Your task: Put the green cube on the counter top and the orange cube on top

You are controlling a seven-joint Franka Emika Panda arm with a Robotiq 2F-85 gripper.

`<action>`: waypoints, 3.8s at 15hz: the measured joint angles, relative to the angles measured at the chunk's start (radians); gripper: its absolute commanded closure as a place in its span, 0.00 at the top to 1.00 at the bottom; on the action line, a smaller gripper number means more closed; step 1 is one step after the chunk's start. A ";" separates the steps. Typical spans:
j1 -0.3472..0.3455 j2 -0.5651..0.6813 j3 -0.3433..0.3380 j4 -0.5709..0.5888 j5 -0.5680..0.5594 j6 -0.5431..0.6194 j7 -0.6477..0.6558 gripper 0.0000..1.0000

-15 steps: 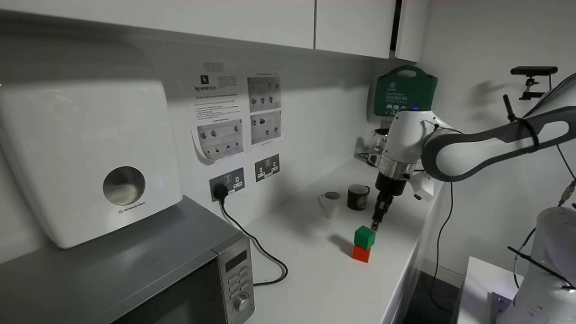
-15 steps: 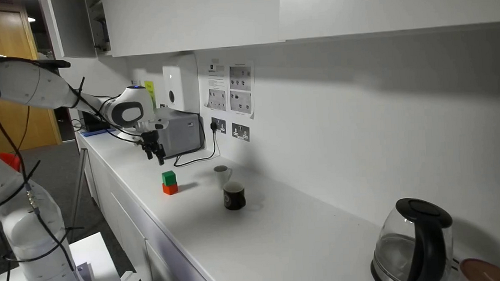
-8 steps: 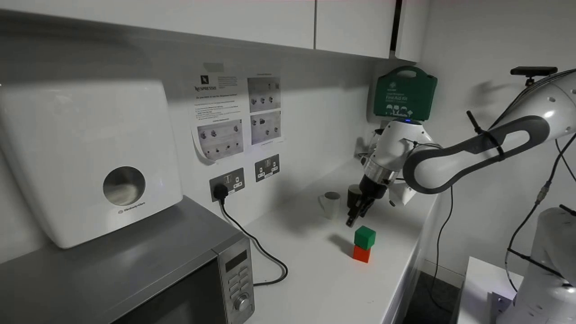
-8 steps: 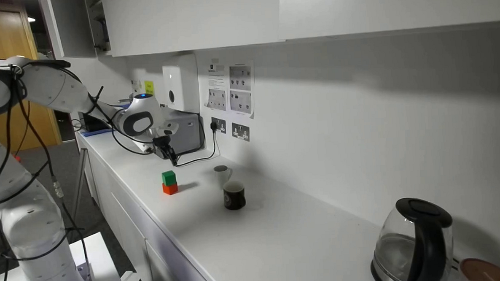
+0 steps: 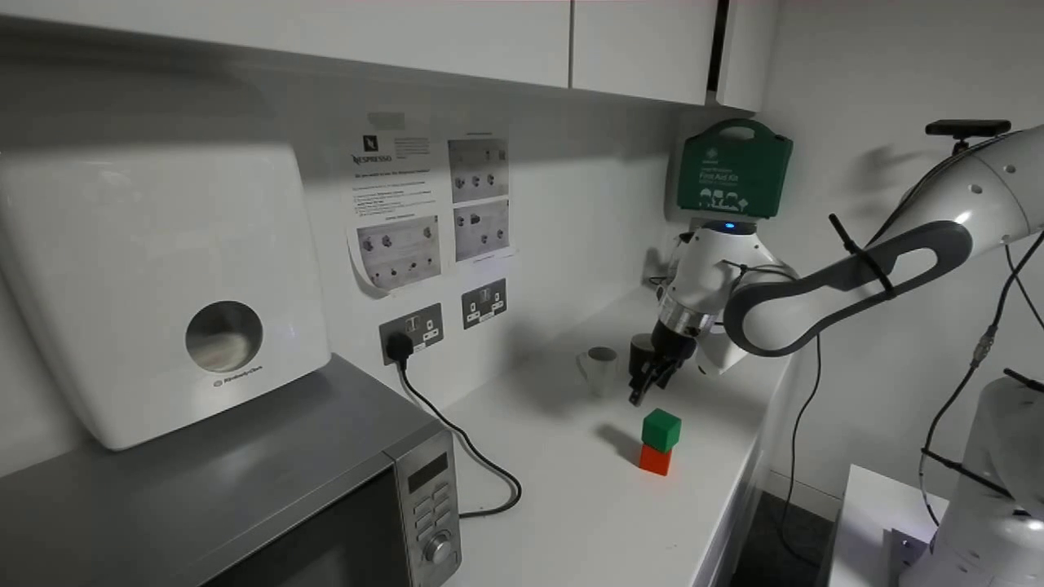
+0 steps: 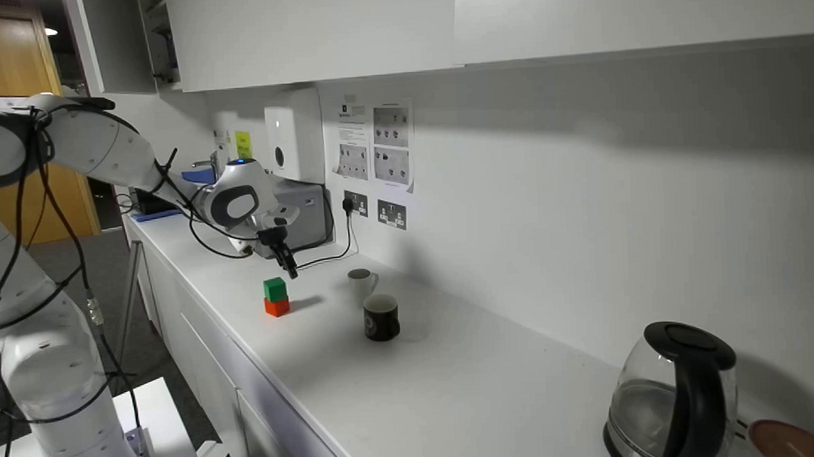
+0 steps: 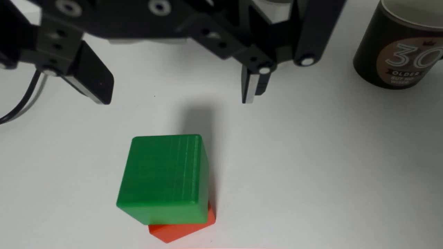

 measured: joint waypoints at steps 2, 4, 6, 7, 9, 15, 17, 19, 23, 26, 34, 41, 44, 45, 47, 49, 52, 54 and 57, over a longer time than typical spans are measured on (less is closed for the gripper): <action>-0.001 -0.005 0.000 0.001 0.004 -0.042 0.030 1.00; 0.003 -0.009 0.000 0.003 0.023 -0.101 0.045 1.00; 0.011 -0.012 0.000 0.006 0.065 -0.158 0.045 1.00; 0.017 -0.013 0.000 0.008 0.086 -0.181 0.045 1.00; 0.029 -0.013 0.000 0.015 0.124 -0.220 0.045 1.00; 0.057 -0.010 0.001 0.042 0.154 -0.280 -0.004 1.00; 0.057 -0.006 0.000 0.055 0.140 -0.296 -0.035 1.00; 0.056 -0.002 -0.001 0.067 0.119 -0.308 -0.057 1.00; 0.056 0.009 -0.002 0.080 0.090 -0.308 -0.078 1.00; 0.056 0.040 -0.002 0.095 0.079 -0.307 -0.079 1.00; 0.054 0.146 -0.022 0.140 0.061 -0.305 -0.080 1.00; 0.051 0.168 -0.046 0.151 0.024 -0.305 -0.080 0.51; 0.051 0.173 -0.047 0.155 0.023 -0.305 -0.080 0.31; 0.051 0.174 -0.048 0.157 0.022 -0.305 -0.080 0.31; 0.051 0.176 -0.048 0.158 0.021 -0.305 -0.080 0.31; 0.051 0.176 -0.049 0.158 0.020 -0.305 -0.079 0.31; 0.045 0.174 -0.065 0.158 0.022 -0.305 -0.079 0.31; 0.035 0.166 -0.086 0.158 0.027 -0.305 -0.080 0.31; 0.012 0.145 -0.121 0.158 0.039 -0.306 -0.080 0.31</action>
